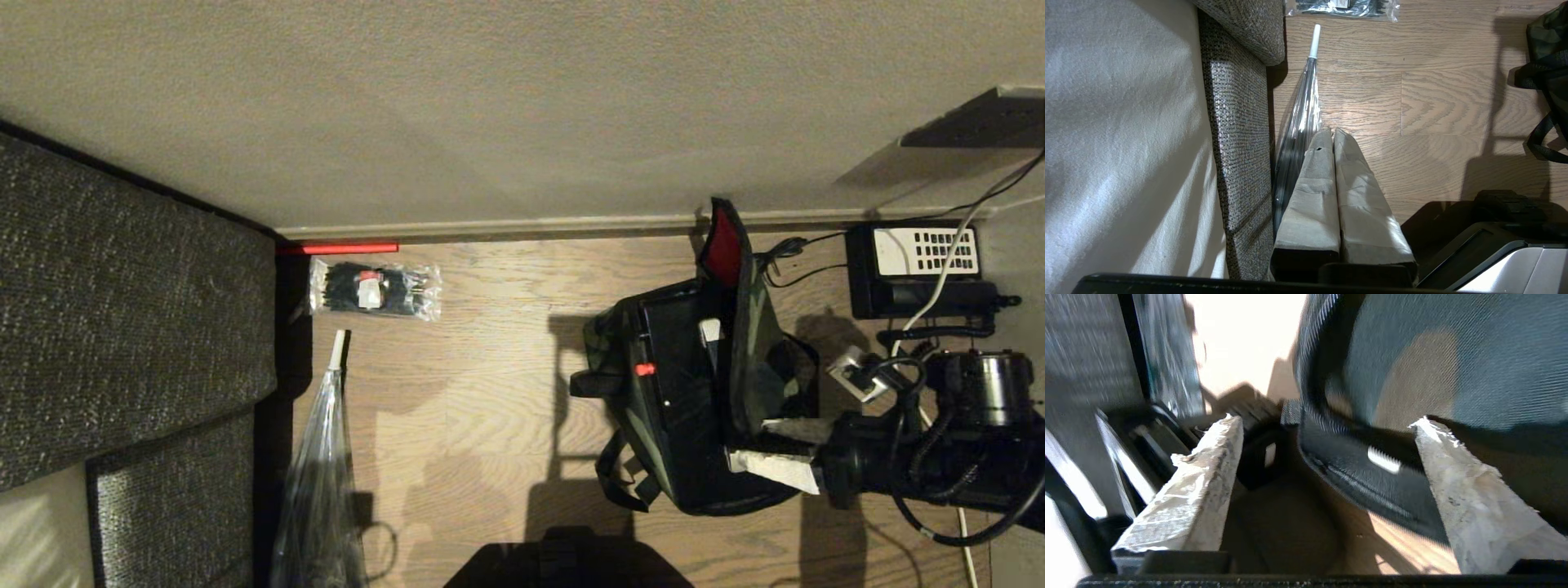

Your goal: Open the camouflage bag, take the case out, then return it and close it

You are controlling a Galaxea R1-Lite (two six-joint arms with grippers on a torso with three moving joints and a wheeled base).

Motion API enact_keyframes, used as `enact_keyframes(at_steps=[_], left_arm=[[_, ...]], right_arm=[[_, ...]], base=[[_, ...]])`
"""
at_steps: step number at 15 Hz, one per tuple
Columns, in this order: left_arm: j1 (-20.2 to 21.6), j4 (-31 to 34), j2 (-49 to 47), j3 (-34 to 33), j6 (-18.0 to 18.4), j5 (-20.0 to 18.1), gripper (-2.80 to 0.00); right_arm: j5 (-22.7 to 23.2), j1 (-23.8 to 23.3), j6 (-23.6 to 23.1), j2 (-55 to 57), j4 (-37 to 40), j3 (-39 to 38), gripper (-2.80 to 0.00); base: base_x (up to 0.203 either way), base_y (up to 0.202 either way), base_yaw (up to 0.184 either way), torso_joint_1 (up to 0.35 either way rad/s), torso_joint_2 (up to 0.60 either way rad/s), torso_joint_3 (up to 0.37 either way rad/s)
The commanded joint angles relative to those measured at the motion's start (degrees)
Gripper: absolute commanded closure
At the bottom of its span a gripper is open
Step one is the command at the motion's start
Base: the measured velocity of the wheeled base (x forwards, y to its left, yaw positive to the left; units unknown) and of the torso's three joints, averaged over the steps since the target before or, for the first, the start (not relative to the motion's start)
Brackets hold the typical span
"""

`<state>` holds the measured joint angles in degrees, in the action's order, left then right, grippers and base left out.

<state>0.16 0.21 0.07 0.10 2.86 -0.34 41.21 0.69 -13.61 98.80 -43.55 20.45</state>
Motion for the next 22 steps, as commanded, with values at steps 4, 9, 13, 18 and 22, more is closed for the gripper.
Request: enact_keyframes(at_steps=[4, 9, 13, 18, 22], left_arm=[[0.0, 0.0, -0.1, 0.0, 0.0, 0.0, 0.00], [0.0, 0.0, -0.1, 0.0, 0.0, 0.0, 0.00], [0.0, 0.0, -0.1, 0.0, 0.0, 0.0, 0.00], [0.0, 0.0, -0.1, 0.0, 0.0, 0.0, 0.00], [0.0, 0.1, -0.1, 0.0, 0.0, 0.0, 0.00]], right_arm=[[-7.2, -2.4, 5.9, -30.6, 9.4, -6.4, 0.00], [-14.7, -2.5, 7.3, -52.2, 39.4, -3.1, 0.00], [-17.6, -2.3, 7.5, -63.6, 49.2, -2.4, 0.00], [-21.5, -2.6, 7.8, -72.4, 52.8, -4.0, 0.00], [-28.8, -3.6, 7.8, -84.7, 55.5, -12.7, 0.00]], base=[[0.000, 0.000, 0.000, 0.000, 0.00, 0.000], [0.000, 0.000, 0.000, 0.000, 0.00, 0.000], [0.000, 0.000, 0.000, 0.000, 0.00, 0.000], [0.000, 0.000, 0.000, 0.000, 0.00, 0.000], [0.000, 0.000, 0.000, 0.000, 0.00, 0.000]])
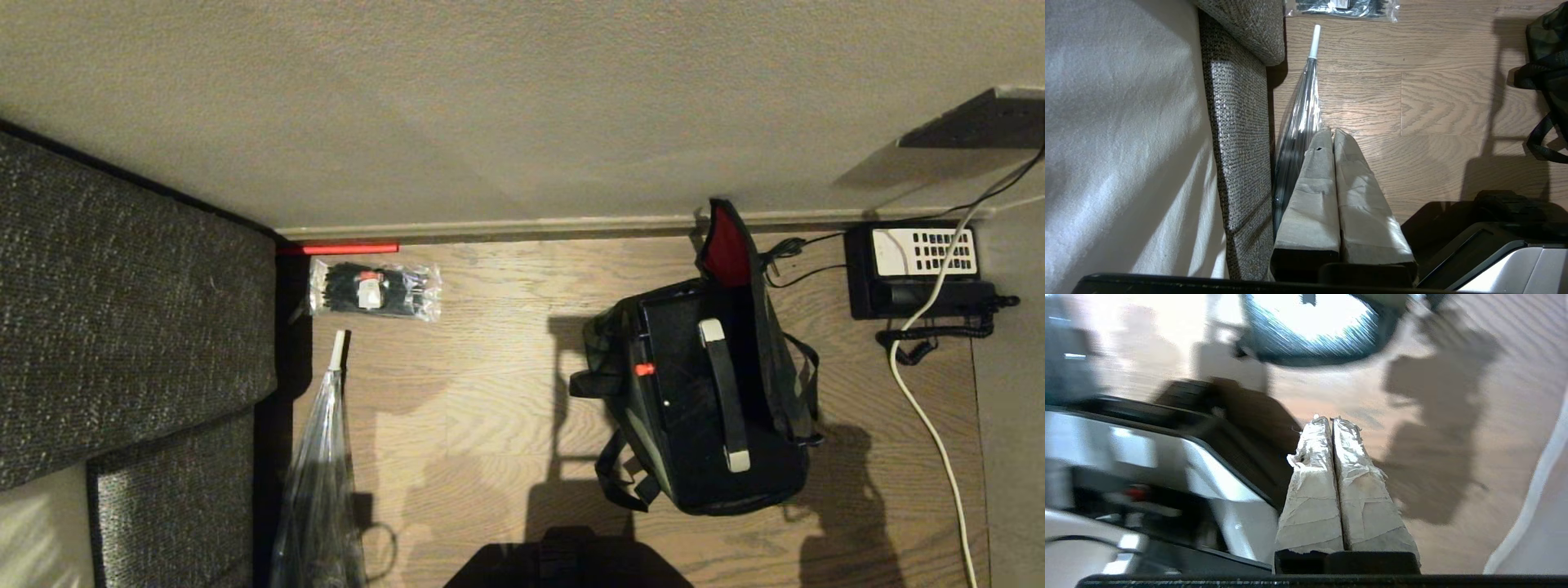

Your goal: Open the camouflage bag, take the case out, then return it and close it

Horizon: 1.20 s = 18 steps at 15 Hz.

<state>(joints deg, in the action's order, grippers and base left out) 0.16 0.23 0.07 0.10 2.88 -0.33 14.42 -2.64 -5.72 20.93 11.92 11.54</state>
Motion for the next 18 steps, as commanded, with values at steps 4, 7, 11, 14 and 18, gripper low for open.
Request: enact_keyframes(at_steps=[4, 7, 11, 14, 18], left_arm=[[0.0, -0.1, -0.1, 0.0, 0.0, 0.0, 0.00], [0.0, 0.0, -0.1, 0.0, 0.0, 0.0, 0.00], [0.0, 0.0, -0.1, 0.0, -0.1, 0.1, 0.00], [0.0, -0.1, -0.1, 0.0, -0.1, 0.0, 0.00], [0.0, -0.1, -0.1, 0.0, -0.1, 0.1, 0.00]], right_arm=[[-11.7, 1.5, 1.1, -14.2, -5.8, -8.0, 0.00], [-13.7, 2.4, 4.2, -20.6, -14.4, -11.9, 0.00], [-15.0, 2.6, 9.0, -21.1, -14.4, -12.5, 0.00], [-15.0, 2.6, 8.9, -21.1, -14.3, -12.4, 0.00], [-15.0, 2.6, 8.9, -21.1, -14.4, -12.5, 0.00]], base=[[0.000, 0.000, 0.000, 0.000, 0.00, 0.000], [0.000, 0.000, 0.000, 0.000, 0.00, 0.000], [0.000, 0.000, 0.000, 0.000, 0.00, 0.000], [0.000, 0.000, 0.000, 0.000, 0.00, 0.000], [0.000, 0.000, 0.000, 0.000, 0.00, 0.000]])
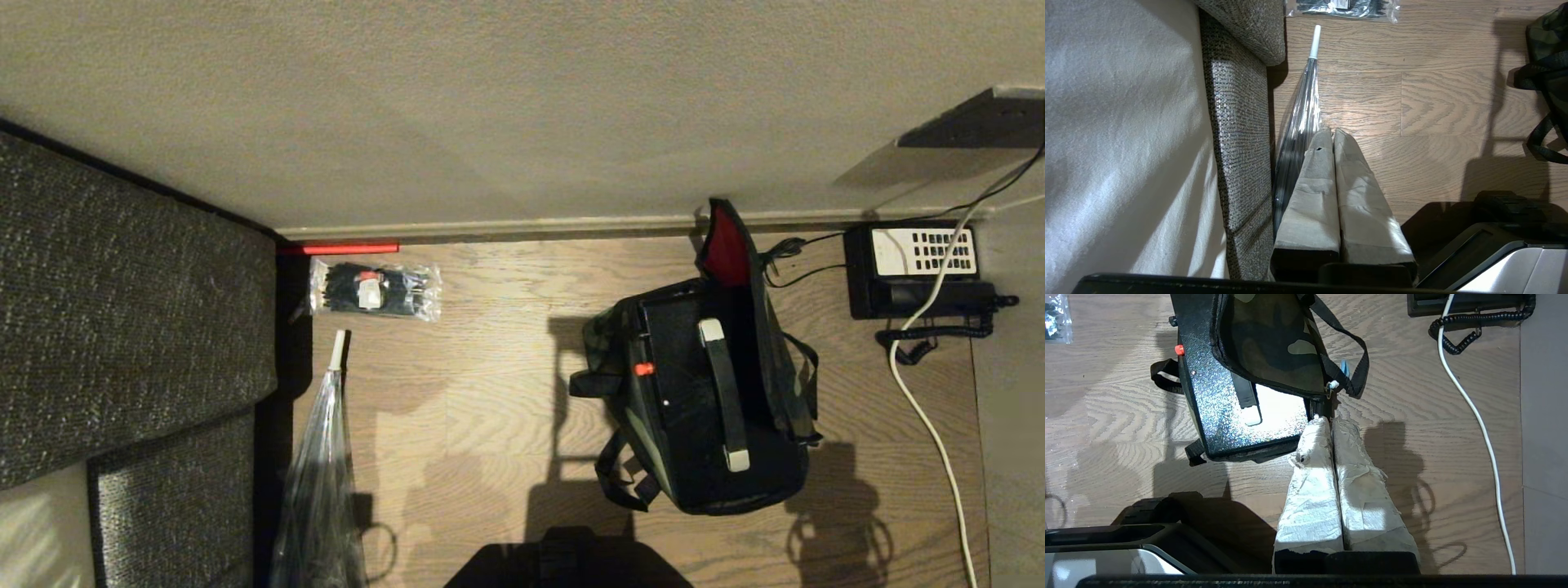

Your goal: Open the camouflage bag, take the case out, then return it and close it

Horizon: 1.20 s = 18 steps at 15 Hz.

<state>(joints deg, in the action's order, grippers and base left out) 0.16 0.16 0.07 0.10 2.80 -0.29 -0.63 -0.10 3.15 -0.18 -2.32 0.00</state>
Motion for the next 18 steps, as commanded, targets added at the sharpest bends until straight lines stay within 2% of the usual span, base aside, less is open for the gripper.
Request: enact_keyframes(at_steps=[1, 18], left_arm=[[0.0, 0.0, -0.1, 0.0, 0.0, 0.0, 0.00], [0.0, 0.0, -0.1, 0.0, 0.0, 0.0, 0.00]], right_arm=[[0.0, 0.0, 0.0, 0.0, -0.1, -1.0, 0.00], [0.0, 0.0, 0.0, 0.0, -0.1, -0.8, 0.00]], base=[[0.000, 0.000, 0.000, 0.000, 0.00, 0.000], [0.000, 0.000, 0.000, 0.000, 0.00, 0.000]])
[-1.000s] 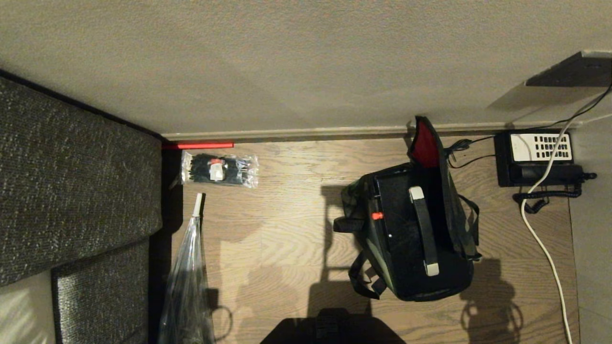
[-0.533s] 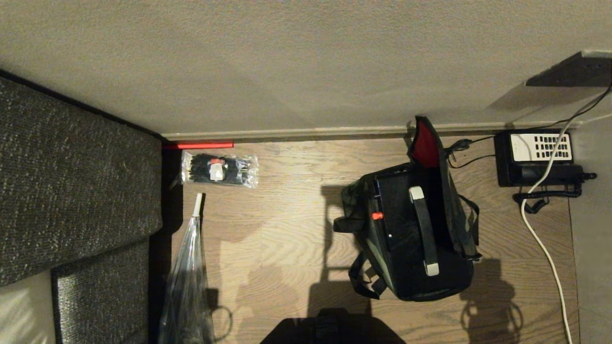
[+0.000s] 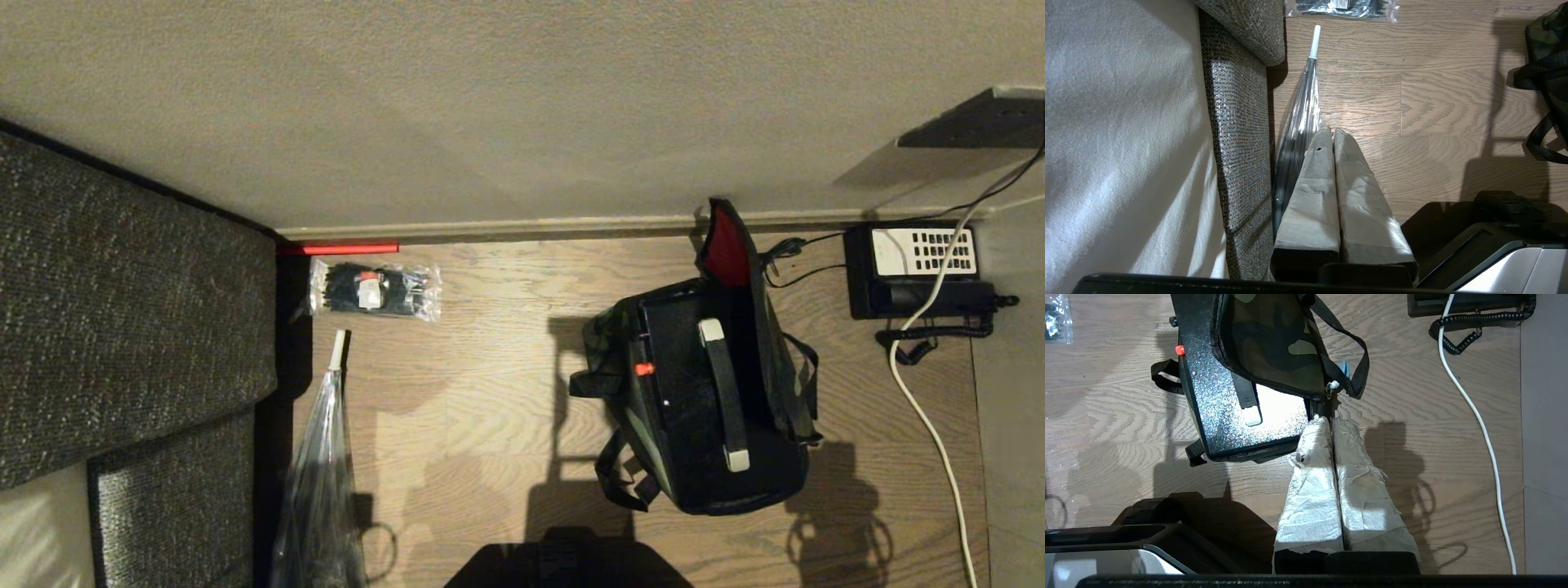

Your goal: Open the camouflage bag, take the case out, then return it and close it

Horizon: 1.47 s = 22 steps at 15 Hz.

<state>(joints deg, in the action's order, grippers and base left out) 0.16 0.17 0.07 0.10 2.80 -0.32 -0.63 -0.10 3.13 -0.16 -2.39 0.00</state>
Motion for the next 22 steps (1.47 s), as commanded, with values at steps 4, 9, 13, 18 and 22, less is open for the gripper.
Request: enact_keyframes(at_steps=[4, 9, 13, 18, 22], left_arm=[[0.0, 0.4, -0.1, 0.0, 0.1, -0.2, 0.00], [0.0, 0.0, -0.1, 0.0, -1.4, 0.1, 0.00], [0.0, 0.0, -0.1, 0.0, -1.8, 0.1, 0.00], [0.0, 0.3, -0.1, 0.1, -1.8, 0.1, 0.00], [0.0, 0.7, -0.1, 0.3, -1.6, 0.2, 0.00]], right_arm=[[0.0, 0.0, 0.0, 0.0, -0.1, -0.8, 0.00], [0.0, 0.0, 0.0, 0.0, 0.0, -1.0, 0.00], [0.0, 0.0, 0.0, 0.0, -0.1, -0.8, 0.00], [0.0, 0.0, 0.0, 0.0, 0.0, -0.8, 0.00], [0.0, 0.0, 0.0, 0.0, -0.1, -0.8, 0.00]], base=[[0.000, 0.000, 0.000, 0.000, 0.00, 0.000], [0.000, 0.000, 0.000, 0.000, 0.00, 0.000], [0.000, 0.000, 0.000, 0.000, 0.00, 0.036], [0.000, 0.000, 0.000, 0.005, 0.00, 0.185], [0.000, 0.000, 0.000, 0.002, 0.00, 0.203]])
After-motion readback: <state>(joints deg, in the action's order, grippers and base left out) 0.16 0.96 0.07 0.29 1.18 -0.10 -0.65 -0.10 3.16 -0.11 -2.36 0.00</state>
